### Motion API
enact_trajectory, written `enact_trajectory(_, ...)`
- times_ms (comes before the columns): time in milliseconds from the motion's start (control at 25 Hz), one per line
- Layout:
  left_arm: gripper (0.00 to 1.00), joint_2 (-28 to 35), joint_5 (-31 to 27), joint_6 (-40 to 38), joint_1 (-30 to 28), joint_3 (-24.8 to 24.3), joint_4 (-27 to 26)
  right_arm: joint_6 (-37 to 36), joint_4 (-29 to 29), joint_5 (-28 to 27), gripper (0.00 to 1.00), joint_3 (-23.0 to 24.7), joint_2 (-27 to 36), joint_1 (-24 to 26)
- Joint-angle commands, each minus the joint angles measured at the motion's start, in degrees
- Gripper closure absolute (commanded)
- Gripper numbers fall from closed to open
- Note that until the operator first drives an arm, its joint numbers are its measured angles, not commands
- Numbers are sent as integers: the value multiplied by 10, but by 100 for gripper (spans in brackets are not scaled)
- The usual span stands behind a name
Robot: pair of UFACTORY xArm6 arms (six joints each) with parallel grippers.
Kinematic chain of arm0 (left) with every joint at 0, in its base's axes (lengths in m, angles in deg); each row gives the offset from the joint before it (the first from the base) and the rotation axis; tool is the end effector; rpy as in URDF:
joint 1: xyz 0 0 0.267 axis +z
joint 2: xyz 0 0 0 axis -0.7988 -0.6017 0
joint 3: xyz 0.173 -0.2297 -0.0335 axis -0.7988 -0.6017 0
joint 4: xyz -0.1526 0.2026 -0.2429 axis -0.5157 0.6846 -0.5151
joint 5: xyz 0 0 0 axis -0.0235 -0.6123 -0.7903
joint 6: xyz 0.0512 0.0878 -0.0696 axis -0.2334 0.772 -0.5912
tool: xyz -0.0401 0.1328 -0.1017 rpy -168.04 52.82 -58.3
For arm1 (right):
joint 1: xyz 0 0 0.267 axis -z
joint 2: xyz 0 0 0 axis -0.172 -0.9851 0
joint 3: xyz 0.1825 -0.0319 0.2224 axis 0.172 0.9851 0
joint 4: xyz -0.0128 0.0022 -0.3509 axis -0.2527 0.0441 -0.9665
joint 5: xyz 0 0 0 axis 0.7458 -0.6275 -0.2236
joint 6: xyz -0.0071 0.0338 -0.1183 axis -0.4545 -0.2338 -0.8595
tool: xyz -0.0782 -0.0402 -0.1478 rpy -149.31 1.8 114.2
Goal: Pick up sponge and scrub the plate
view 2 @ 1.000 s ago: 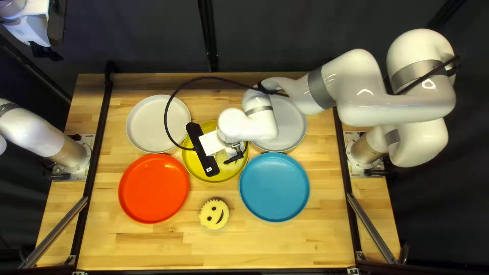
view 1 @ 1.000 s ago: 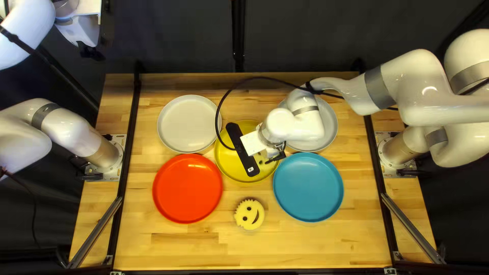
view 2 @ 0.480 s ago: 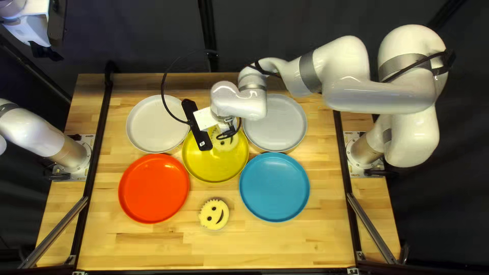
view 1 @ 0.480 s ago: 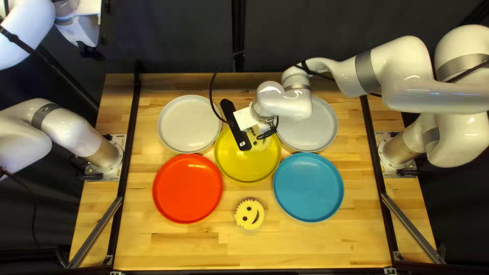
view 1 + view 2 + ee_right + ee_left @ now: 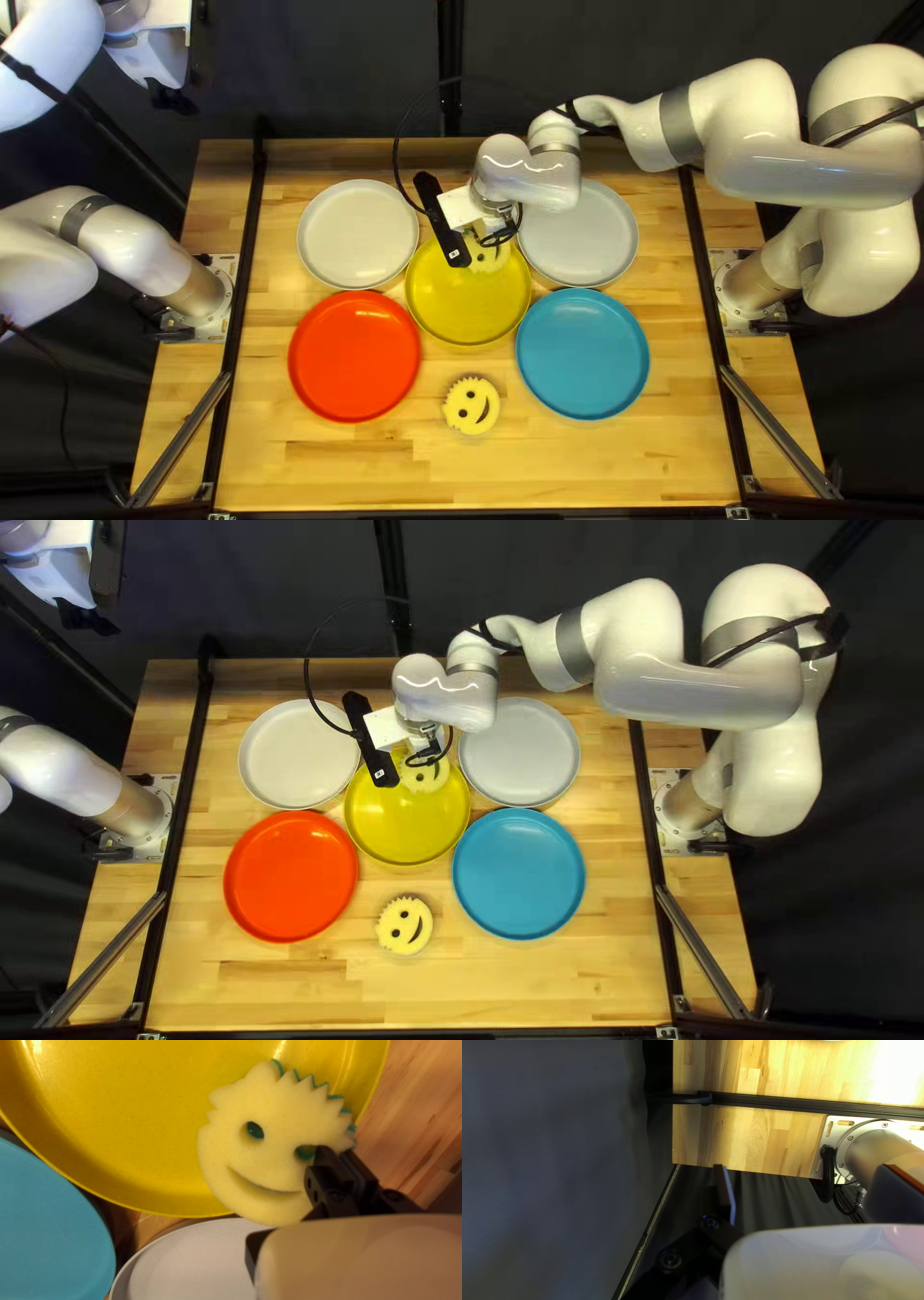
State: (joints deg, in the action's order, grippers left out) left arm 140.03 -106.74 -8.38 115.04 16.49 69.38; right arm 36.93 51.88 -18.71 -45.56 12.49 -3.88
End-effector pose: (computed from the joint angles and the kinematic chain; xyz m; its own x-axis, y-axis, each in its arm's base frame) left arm 0.1059 0.2209 0.3442 0.9992 0.0144 0.0372 0.0197 -0.9892 -0.1452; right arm 0.5134 -0.0714 0.0650 0.9118 0.4103 0.0124 0.4061 -0.9060 0.1195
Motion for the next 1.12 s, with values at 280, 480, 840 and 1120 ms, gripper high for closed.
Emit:
enact_trajectory(280, 0, 0, 0, 0, 0, 0, 0, 67, -27, 15, 100, 39, 26, -67)
enact_trajectory(480, 0, 0, 0, 0, 0, 0, 0, 80, -36, 5, 100, 5, 1, -93)
enact_trajectory(840, 0, 0, 0, 0, 0, 0, 0, 14, -13, -36, 100, -73, -41, -48)
enact_trajectory(1120, 0, 0, 0, 0, 0, 0, 0, -34, 7, -79, 100, -155, -98, -4)
